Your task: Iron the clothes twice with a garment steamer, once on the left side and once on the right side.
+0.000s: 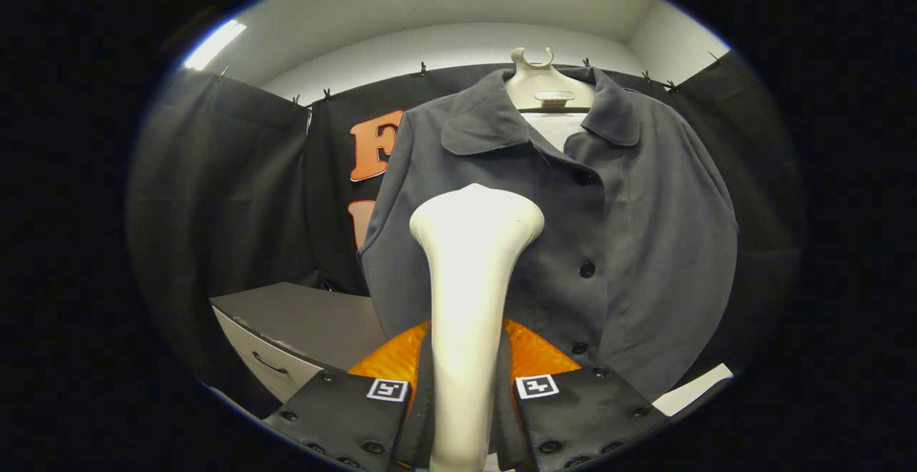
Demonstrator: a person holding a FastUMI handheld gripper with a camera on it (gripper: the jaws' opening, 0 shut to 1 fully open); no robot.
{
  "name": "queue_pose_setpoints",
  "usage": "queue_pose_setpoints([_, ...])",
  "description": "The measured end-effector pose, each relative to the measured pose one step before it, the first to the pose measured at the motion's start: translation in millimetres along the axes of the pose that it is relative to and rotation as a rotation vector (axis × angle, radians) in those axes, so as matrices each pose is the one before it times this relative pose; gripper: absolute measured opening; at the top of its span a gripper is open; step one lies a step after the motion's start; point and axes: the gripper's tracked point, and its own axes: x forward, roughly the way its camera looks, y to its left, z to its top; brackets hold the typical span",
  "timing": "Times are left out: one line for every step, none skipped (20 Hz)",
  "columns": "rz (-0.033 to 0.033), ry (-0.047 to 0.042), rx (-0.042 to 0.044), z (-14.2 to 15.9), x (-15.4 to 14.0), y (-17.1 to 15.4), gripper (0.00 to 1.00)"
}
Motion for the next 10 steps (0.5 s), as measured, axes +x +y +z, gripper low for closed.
queue_pose_setpoints([-0.00258, 0.00008, -0.00332, -3.18, -0.41, -1.50, 0.41])
queue_pose_setpoints([-0.00199, 0.00020, -0.00162, -2.88, -0.31, -0.88, 0.41])
queue_pose_setpoints([-0.00314, 0.00154, 0.00025, -3.56, -1.09, -1.40, 0.41])
queue_pose_setpoints([-0.00532, 0.00296, 0.00038, -4.59, -1.68, -1.40, 0.41])
queue_pose_setpoints([-0.00292, 0.00514, 0.00088, -4.57, -1.24, -0.99, 0.41])
queue_pose_setpoints([-0.00299, 0.00766, 0.00169, -5.21, -2.07, -0.27, 0.41])
queue_pose_setpoints([-0.00307, 0.00895, 0.00126, -6.17, -2.74, -0.01, 0.41])
queue_pose_setpoints([-0.00244, 0.00833, 0.00169, -5.71, -1.31, -0.51, 0.41])
queue_pose_setpoints([-0.00156, 0.00925, 0.00097, -5.95, -2.05, -0.09, 0.41])
queue_pose_setpoints([-0.00244, 0.00669, 0.00141, -5.62, -1.89, -0.41, 0.41])
